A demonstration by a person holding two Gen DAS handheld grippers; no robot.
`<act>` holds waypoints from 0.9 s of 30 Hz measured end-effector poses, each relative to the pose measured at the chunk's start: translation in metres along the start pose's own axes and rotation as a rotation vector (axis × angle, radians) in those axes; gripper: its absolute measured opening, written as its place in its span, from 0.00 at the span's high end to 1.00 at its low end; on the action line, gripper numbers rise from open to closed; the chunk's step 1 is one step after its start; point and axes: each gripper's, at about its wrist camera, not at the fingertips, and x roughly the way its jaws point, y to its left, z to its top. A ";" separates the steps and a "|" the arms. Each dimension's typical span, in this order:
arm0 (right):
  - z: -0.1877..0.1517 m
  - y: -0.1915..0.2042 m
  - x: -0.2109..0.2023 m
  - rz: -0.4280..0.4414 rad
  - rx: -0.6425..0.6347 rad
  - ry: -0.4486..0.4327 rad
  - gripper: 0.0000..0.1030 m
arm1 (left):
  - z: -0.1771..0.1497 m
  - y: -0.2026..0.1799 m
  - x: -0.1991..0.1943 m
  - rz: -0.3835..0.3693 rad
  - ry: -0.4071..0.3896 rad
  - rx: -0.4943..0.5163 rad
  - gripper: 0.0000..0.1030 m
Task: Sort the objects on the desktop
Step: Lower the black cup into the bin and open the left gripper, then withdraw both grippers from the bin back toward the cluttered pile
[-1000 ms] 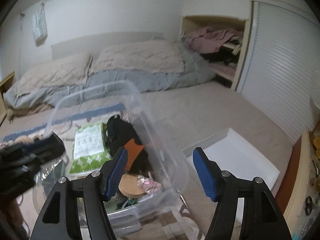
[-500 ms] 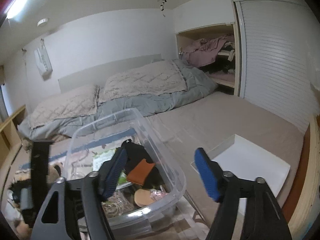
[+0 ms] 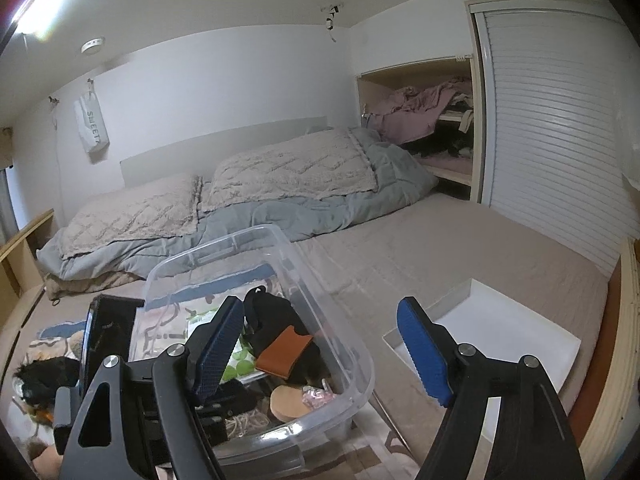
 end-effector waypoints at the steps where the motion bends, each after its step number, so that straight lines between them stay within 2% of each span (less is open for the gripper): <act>1: 0.000 0.001 0.000 0.001 0.003 -0.002 0.23 | -0.001 -0.002 0.000 -0.001 0.003 0.007 0.66; 4: -0.002 0.002 -0.002 0.004 0.005 -0.004 0.23 | -0.003 -0.008 -0.001 -0.014 0.009 0.028 0.65; 6: -0.002 0.003 -0.002 0.005 0.000 -0.005 0.23 | -0.003 -0.010 -0.002 -0.036 0.012 0.023 0.51; 7: -0.002 0.003 -0.002 0.003 -0.002 -0.006 0.24 | -0.003 -0.011 -0.003 -0.043 0.007 0.014 0.32; 8: -0.002 0.003 -0.003 0.002 -0.003 -0.007 0.24 | -0.003 -0.011 -0.005 -0.045 -0.008 0.005 0.26; 19: -0.002 0.005 -0.001 0.001 -0.001 0.000 0.23 | -0.002 -0.008 -0.010 -0.042 0.003 -0.003 0.26; 27: -0.001 0.007 -0.002 -0.005 0.011 -0.002 0.24 | -0.002 -0.009 -0.023 -0.036 -0.036 0.016 0.26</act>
